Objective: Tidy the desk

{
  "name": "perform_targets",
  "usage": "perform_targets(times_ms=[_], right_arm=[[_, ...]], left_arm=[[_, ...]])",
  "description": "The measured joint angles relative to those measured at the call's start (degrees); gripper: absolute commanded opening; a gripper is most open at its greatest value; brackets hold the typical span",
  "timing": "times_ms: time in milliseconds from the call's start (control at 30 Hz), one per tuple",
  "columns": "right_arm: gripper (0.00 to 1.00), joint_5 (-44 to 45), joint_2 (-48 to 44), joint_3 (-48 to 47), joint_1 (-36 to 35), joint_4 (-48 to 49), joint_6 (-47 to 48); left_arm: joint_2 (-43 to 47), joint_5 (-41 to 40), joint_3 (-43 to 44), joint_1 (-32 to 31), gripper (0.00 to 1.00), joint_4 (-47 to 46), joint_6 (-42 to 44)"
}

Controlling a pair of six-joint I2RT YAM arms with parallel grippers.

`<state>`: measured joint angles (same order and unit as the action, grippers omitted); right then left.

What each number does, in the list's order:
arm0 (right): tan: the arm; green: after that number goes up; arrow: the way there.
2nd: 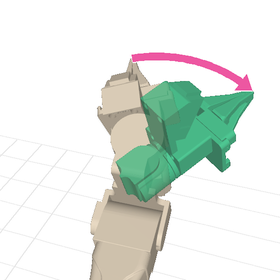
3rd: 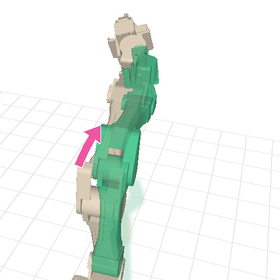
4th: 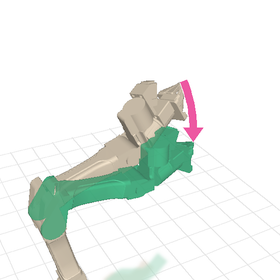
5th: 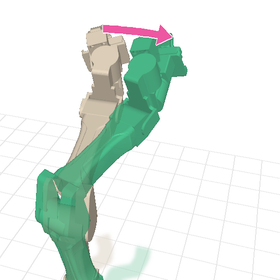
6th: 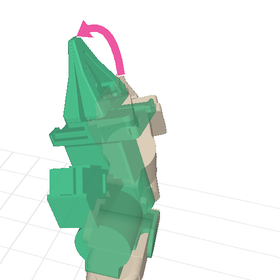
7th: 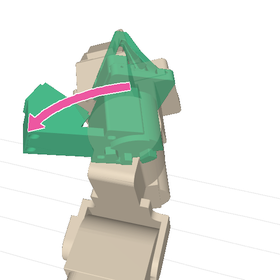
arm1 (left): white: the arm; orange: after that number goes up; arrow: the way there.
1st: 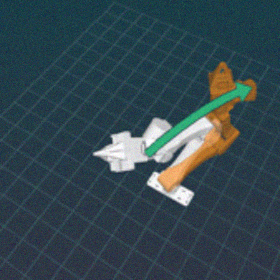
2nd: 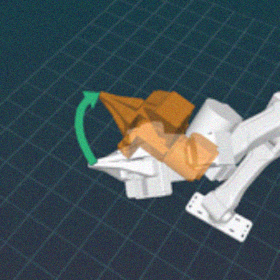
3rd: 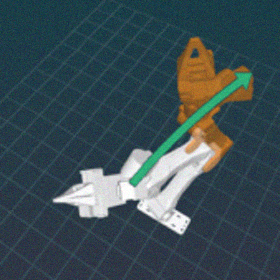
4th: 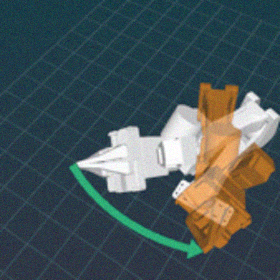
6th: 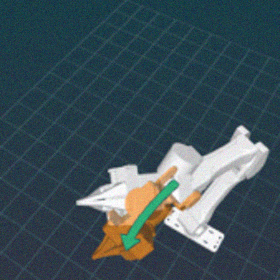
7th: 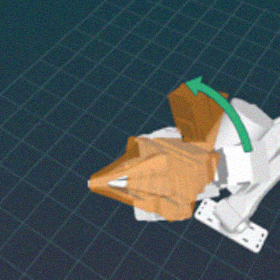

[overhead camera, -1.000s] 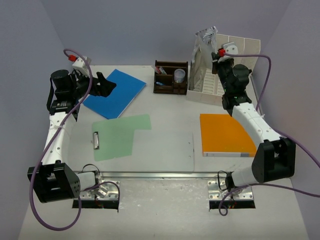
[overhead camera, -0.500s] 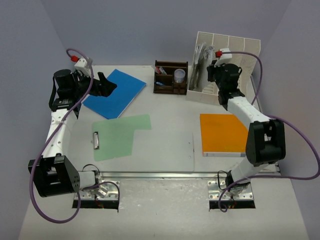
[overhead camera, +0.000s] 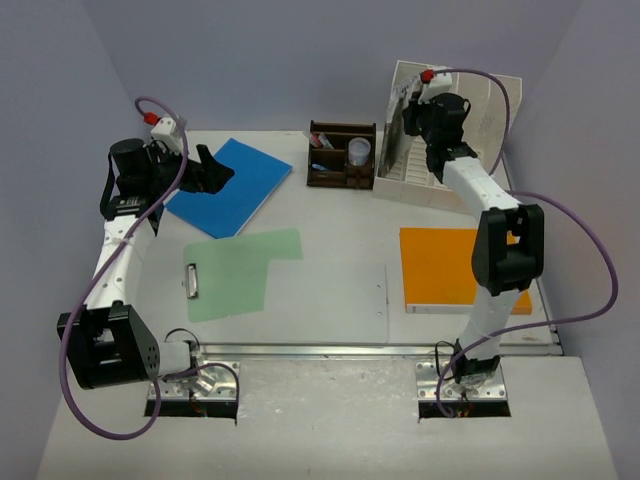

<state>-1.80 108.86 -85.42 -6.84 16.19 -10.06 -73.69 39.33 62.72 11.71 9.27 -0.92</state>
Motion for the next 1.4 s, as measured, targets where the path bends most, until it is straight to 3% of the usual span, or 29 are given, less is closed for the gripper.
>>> perform_targets(times_ms=[67,133,333,400,500,633,700,800,900,1133,1233,1400], right_arm=[[0.46,-0.1,3.3,-5.1,-0.1,-0.5,0.0],[0.57,-0.2,6.0,-9.7,-0.1,-0.2,0.1],[0.7,-2.1,7.4,-15.9,0.0,0.7,0.0],[0.62,-3.5,7.2,-16.8,0.0,1.1,0.0],[0.29,-7.0,4.1,-13.7,0.0,2.6,0.4],[0.16,-17.0,-7.4,-0.7,0.1,4.2,1.9],[0.01,-24.2,-13.4,5.0,0.1,4.2,3.8],[0.0,-34.0,-20.4,10.7,0.0,2.5,8.2],[0.0,-39.6,-21.4,11.6,-0.4,-1.5,15.5],[0.02,-41.4,-8.8,8.4,-0.4,-14.6,33.6],[0.03,-39.7,-3.5,7.0,-0.4,-17.9,36.5],[0.07,-35.6,-1.5,6.7,-0.4,-17.5,34.8]], left_arm=[[0.0,-0.2,0.0,0.0,1.0,0.0,0.0],[0.0,-0.3,0.0,0.0,1.0,0.3,0.1],[0.0,-0.5,-0.1,0.0,1.0,0.4,0.4],[0.0,-0.5,-0.1,0.0,1.0,0.4,0.4],[0.1,-0.6,-0.2,0.0,1.0,0.4,0.4],[0.5,-0.6,-1.0,0.0,1.0,-0.1,0.4],[0.9,-0.5,-1.7,0.0,1.0,-0.5,0.2],[1.2,0.1,-2.4,0.0,1.0,-1.0,0.0],[1.3,2.2,-2.7,0.0,1.0,-1.3,0.4],[1.5,3.5,-3.1,-3.9,1.0,1.3,8.8],[3.2,1.9,-5.8,-10.1,1.0,2.6,15.3],[5.3,-0.5,-11.1,-26.8,0.99,2.6,30.2]])
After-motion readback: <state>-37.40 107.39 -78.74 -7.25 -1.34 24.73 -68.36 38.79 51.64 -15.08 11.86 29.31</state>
